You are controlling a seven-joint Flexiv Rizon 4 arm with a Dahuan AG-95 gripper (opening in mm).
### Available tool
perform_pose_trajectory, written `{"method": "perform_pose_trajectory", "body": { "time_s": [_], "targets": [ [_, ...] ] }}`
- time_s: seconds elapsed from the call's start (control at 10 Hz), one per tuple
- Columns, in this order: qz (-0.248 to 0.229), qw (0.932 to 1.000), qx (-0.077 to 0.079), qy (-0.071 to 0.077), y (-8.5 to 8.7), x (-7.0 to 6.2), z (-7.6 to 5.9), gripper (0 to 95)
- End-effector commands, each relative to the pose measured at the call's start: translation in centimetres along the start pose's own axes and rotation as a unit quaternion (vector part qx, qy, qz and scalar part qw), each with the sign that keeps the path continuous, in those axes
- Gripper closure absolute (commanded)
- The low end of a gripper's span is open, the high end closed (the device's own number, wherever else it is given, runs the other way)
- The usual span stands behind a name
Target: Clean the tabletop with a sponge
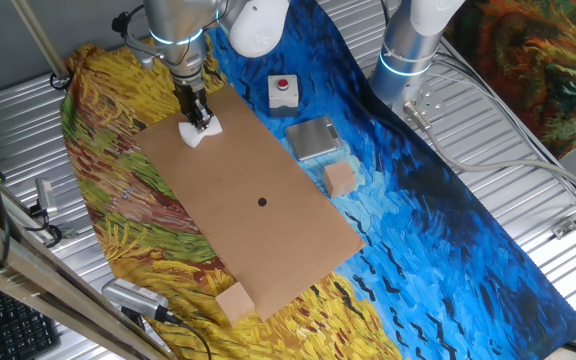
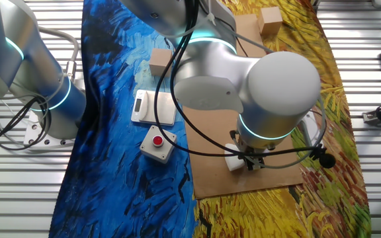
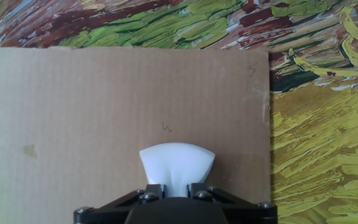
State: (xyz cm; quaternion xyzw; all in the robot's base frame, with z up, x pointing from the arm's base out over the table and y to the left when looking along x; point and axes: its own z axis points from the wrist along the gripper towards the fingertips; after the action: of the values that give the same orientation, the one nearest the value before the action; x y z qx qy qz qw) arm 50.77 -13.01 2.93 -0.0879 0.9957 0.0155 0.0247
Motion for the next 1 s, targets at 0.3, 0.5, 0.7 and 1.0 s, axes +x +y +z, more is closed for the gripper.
{"method": "perform_pose_trajectory", "body": {
  "time_s": [0.3,0.5,0.7,1.0],
  "targets": [
    [-0.001,1.0000,0.000,0.000,0.00,-0.05,-0.01,95.0],
    [-0.002,1.0000,0.001,0.002,0.00,-0.05,-0.01,95.0],
    [-0.005,1.0000,0.001,0.002,0.00,-0.05,-0.01,95.0],
    [-0.006,1.0000,0.002,0.001,0.00,-0.05,-0.01,95.0]
  ]
}}
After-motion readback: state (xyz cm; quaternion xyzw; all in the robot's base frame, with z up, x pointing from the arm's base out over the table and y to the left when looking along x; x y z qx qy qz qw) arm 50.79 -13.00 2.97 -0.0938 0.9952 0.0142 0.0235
